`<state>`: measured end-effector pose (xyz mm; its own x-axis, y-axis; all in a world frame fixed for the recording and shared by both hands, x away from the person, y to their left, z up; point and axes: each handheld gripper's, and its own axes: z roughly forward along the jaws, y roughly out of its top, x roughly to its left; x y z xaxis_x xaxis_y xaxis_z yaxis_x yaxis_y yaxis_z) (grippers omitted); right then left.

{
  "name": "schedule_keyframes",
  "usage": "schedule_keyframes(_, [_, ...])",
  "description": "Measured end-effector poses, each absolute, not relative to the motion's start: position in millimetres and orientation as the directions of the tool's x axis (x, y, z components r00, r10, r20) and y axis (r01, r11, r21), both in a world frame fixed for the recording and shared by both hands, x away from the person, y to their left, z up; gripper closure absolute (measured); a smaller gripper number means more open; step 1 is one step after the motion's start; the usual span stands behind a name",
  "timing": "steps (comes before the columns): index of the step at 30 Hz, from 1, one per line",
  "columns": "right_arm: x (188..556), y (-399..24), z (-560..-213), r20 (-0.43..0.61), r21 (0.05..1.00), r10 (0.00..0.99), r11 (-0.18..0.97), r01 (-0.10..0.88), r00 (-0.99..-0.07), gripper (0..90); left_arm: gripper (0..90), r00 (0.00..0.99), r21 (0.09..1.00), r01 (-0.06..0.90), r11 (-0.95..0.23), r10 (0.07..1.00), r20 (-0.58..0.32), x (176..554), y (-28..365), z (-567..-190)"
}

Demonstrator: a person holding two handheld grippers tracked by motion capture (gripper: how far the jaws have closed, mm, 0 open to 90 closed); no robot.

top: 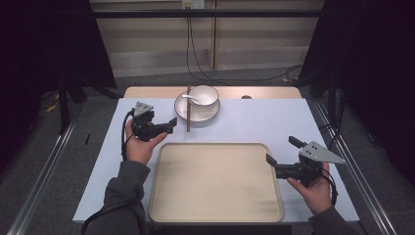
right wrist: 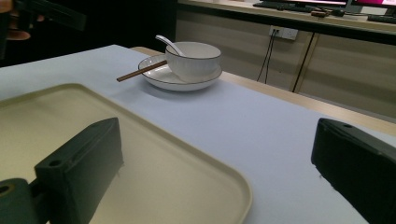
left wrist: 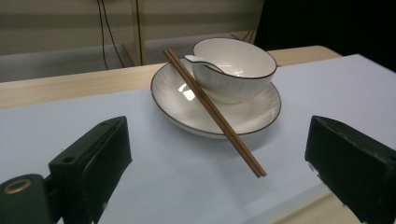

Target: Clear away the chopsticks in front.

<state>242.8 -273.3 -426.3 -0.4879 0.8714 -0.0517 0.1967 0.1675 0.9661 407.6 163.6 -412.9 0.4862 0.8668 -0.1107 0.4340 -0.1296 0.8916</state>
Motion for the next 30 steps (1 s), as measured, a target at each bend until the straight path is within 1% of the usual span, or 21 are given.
schedule_keyframes(1, [242, -273, -426, -0.05, 0.967, 0.868, 0.166, 0.195, -0.494, 1.7, 6.8, 0.483, 0.888, 0.443, -0.12, 0.867, -0.124, 413, 161, -414])
schedule_keyframes(7, [243, -273, -427, -0.049, 0.965, 0.861, 0.171, 0.198, -0.505, 1.8, 9.6, 0.443, 0.863, 0.49, -0.118, 0.887, -0.131, 440, 153, -420])
schedule_keyframes(12, [243, -273, -426, -0.053, 0.966, 0.862, 0.172, 0.193, -0.505, 2.0, 13.1, 0.414, 0.853, 0.506, -0.126, 0.903, -0.112, 457, 145, -423])
schedule_keyframes(13, [243, -273, -427, -0.051, 0.966, 0.861, 0.172, 0.194, -0.506, 2.0, 16.2, 0.412, 0.849, 0.512, -0.133, 0.905, -0.106, 460, 144, -425])
schedule_keyframes(14, [243, -273, -427, -0.05, 0.966, 0.86, 0.172, 0.196, -0.508, 2.0, 16.2, 0.409, 0.843, 0.519, -0.14, 0.907, -0.101, 463, 143, -427])
schedule_keyframes(19, [243, -273, -426, -0.051, 0.967, 0.86, 0.171, 0.191, -0.508, 2.1, 23.5, 0.388, 0.818, 0.551, -0.163, 0.918, -0.078, 477, 134, -435])
schedule_keyframes(21, [243, -273, -426, -0.054, 0.967, 0.858, 0.172, 0.187, -0.511, 2.2, 26.2, 0.371, 0.815, 0.552, -0.177, 0.927, -0.05, 481, 130, -437])
schedule_keyframes(24, [243, -273, -427, -0.05, 0.966, 0.855, 0.172, 0.191, -0.517, 2.3, 30.2, 0.345, 0.805, 0.573, -0.156, 0.936, -0.064, 487, 127, -440])
schedule_keyframes(27, [243, -273, -427, -0.052, 0.966, 0.854, 0.174, 0.19, -0.518, 2.3, 35.5, 0.361, 0.804, 0.576, -0.148, 0.929, -0.088, 494, 123, -445])
schedule_keyframes(30, [243, -274, -427, -0.051, 0.966, 0.854, 0.174, 0.192, -0.519, 2.3, 38.8, 0.346, 0.8, 0.588, -0.12, 0.931, -0.116, 499, 120, -448])
